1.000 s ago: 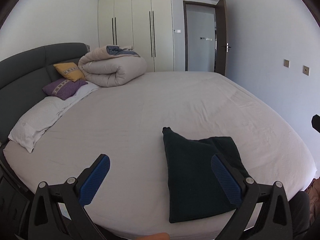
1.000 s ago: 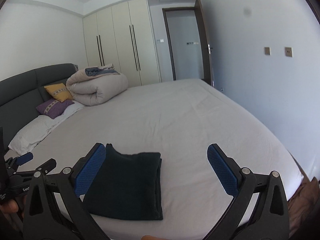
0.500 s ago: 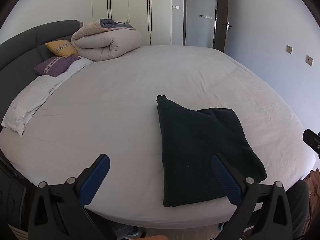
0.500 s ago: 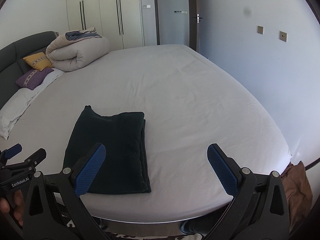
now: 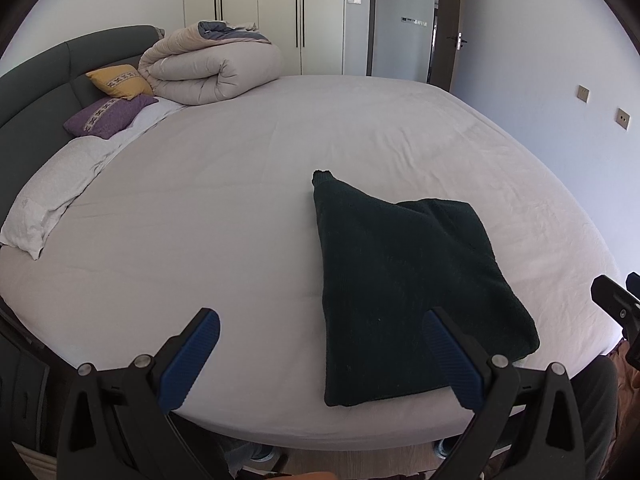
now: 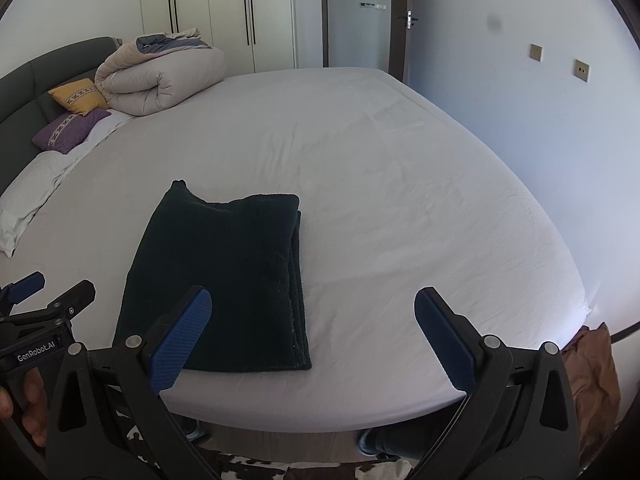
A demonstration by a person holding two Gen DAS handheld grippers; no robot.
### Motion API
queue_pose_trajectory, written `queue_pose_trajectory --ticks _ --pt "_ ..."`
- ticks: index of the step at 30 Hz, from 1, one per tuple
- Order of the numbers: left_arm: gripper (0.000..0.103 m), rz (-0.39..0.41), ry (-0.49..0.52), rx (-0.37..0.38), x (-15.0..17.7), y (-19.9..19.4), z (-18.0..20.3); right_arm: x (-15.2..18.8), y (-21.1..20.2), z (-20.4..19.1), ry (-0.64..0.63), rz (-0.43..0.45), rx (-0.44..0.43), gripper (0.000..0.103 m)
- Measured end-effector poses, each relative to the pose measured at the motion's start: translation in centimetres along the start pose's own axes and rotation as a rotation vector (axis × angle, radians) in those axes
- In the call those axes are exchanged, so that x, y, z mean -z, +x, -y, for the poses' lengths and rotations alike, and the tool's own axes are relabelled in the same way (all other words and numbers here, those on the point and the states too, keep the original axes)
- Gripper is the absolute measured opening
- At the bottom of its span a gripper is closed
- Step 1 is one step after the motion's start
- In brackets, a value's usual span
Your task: Fold small clothes
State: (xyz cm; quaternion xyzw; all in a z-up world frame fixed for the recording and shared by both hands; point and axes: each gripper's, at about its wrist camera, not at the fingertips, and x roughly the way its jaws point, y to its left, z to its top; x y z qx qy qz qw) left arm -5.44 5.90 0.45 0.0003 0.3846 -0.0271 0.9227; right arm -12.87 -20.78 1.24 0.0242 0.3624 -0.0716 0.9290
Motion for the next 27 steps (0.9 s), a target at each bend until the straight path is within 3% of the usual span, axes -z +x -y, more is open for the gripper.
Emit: queue_pose_trajectory --ticks 27 --pt "0.103 -0.018 0.001 -0.007 0.2 0.7 0.3 -0.7 2.2 -3.6 -0.011 -0.024 -0.009 0.103"
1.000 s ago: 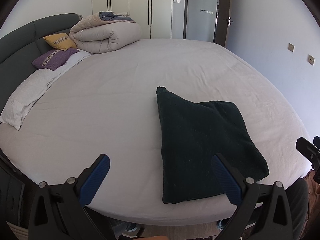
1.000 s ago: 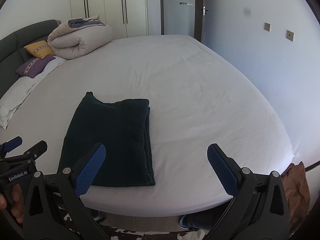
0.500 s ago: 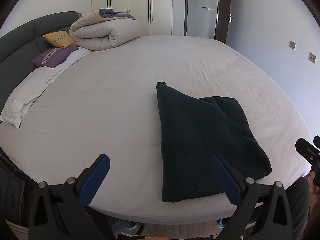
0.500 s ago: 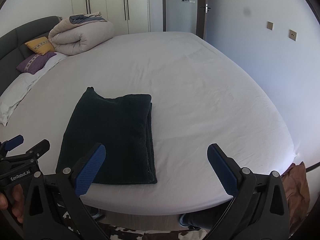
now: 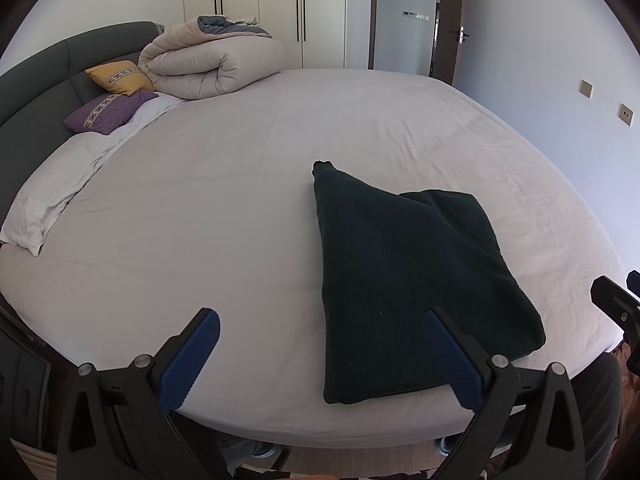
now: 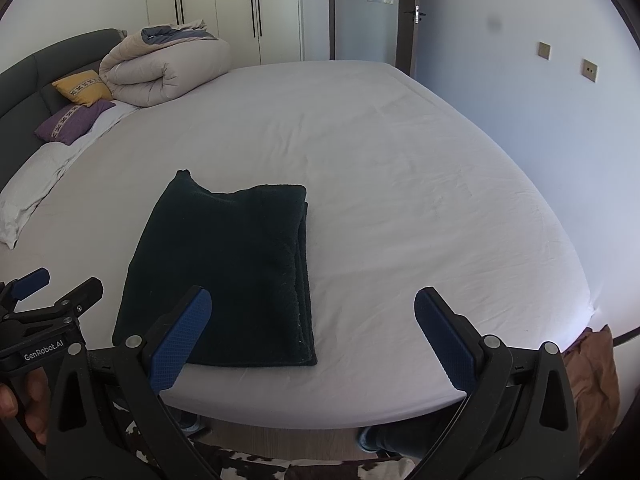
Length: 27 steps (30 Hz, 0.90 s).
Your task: Fold small clothes
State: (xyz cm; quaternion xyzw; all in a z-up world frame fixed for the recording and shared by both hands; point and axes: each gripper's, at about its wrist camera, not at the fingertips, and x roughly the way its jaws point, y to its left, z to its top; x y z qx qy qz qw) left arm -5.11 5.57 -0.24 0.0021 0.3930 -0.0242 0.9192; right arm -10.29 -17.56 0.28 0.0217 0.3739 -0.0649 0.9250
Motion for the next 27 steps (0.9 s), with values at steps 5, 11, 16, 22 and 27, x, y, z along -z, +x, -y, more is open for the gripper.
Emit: queue_pose_trajectory --ticks 5,11,16,22,27 --pt "0.103 0.000 0.001 -0.003 0.05 0.08 0.05 -0.07 0.09 -0.18 0.001 -0.003 -0.002 0.103" --pt "0.103 -0.003 0.001 -0.003 0.09 0.16 0.09 -0.09 0.30 -0.50 -0.001 -0.007 -0.004 0.103" --pt "0.103 -0.005 -0.001 -0.003 0.19 0.25 0.05 -0.14 0.55 -0.71 -0.001 -0.011 -0.005 0.103" --pt "0.103 -0.006 0.000 -0.005 0.23 0.28 0.06 -0.12 0.69 -0.77 0.000 -0.013 -0.005 0.103" --pt "0.103 -0.008 0.000 -0.004 0.35 0.41 -0.12 -0.06 0.93 -0.77 0.000 -0.016 -0.007 0.103"
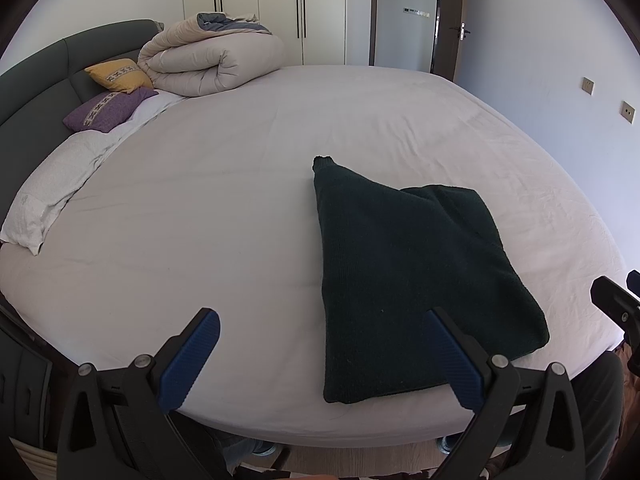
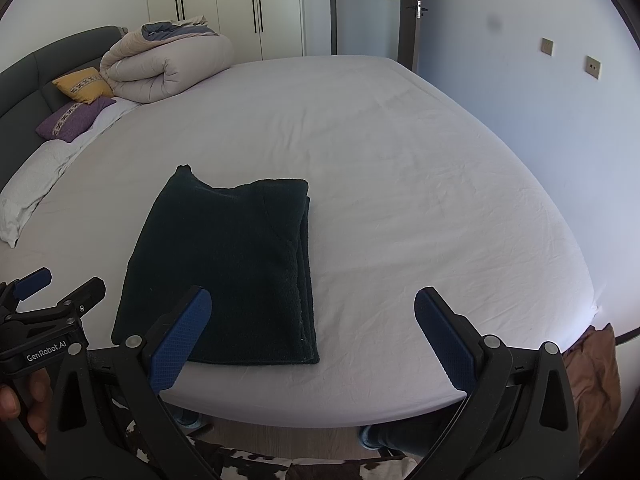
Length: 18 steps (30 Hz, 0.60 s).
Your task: Fold small clothes
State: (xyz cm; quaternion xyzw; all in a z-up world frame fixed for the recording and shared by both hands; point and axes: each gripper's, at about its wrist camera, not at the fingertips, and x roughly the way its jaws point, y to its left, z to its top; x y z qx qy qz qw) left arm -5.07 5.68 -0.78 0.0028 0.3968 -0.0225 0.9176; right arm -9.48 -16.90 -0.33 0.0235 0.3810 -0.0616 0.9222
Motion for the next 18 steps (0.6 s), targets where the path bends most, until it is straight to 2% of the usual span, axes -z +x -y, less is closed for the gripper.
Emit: queue_pose_trajectory --ticks 18 --pt "0.103 -0.005 0.003 0.002 0.40 0.30 -0.26 0.20 0.31 -0.06 0.000 -0.004 0.001 0.103"
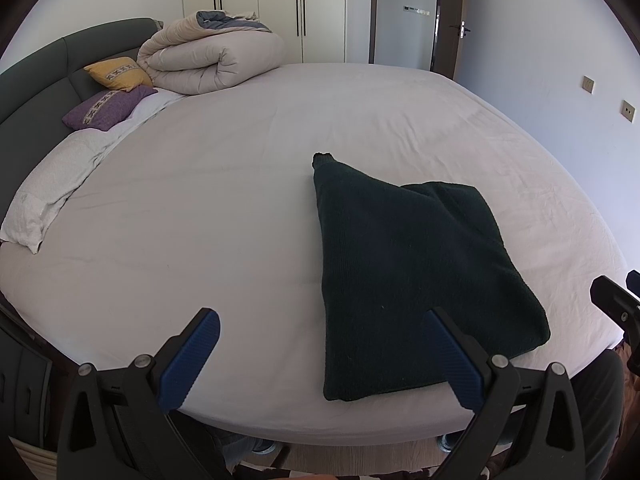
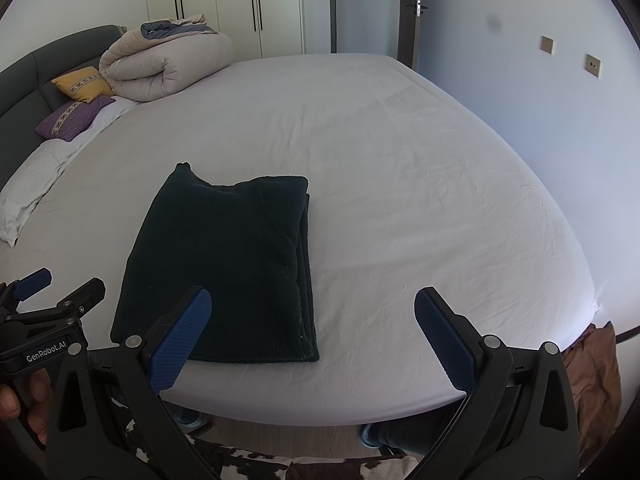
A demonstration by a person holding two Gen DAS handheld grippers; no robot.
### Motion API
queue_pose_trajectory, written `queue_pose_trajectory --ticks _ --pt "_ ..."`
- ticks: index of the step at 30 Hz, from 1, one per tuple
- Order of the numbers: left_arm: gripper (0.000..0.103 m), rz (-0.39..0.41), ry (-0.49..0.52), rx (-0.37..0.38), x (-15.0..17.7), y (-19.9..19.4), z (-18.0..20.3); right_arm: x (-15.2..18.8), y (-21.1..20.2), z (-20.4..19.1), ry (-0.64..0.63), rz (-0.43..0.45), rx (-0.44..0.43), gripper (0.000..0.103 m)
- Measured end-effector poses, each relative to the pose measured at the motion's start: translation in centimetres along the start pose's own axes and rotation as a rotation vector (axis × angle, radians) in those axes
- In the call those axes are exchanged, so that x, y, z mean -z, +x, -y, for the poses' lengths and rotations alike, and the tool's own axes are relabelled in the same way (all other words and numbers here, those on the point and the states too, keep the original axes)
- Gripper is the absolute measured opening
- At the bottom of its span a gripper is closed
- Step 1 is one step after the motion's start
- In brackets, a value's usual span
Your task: Fold small clothes
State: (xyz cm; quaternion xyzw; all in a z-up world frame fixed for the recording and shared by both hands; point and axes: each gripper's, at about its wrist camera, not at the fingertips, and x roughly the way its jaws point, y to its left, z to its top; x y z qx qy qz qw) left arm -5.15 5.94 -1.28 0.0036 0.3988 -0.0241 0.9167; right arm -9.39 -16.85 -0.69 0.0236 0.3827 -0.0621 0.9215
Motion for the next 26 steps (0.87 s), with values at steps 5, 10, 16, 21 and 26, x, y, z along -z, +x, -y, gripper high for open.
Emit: queue_pose_trajectory --ticks 5,10,16,21,26 --pt "0.103 -0.002 -0.001 0.002 0.04 0.19 -0.03 -0.03 0.02 0.05 0.001 -0.002 0.000 0.103" --pt "0.103 -0.005 0.000 0.003 0.21 0.29 -0.15 0.07 0.08 -0.02 0.001 -0.003 -0.001 0.103" --pt "0.103 -0.010 0.006 0.001 0.34 0.35 -0.18 0.04 0.09 0.02 0.002 -0.003 0.000 0.103" --pt "0.103 -0.013 0.007 0.002 0.56 0.39 -0.22 0.29 0.20 -0.08 0.004 -0.008 -0.001 0.103" --pt "0.103 -0.008 0.018 0.003 0.57 0.40 -0.24 0.47 0.36 0.01 0.008 -0.009 -0.002 0.103"
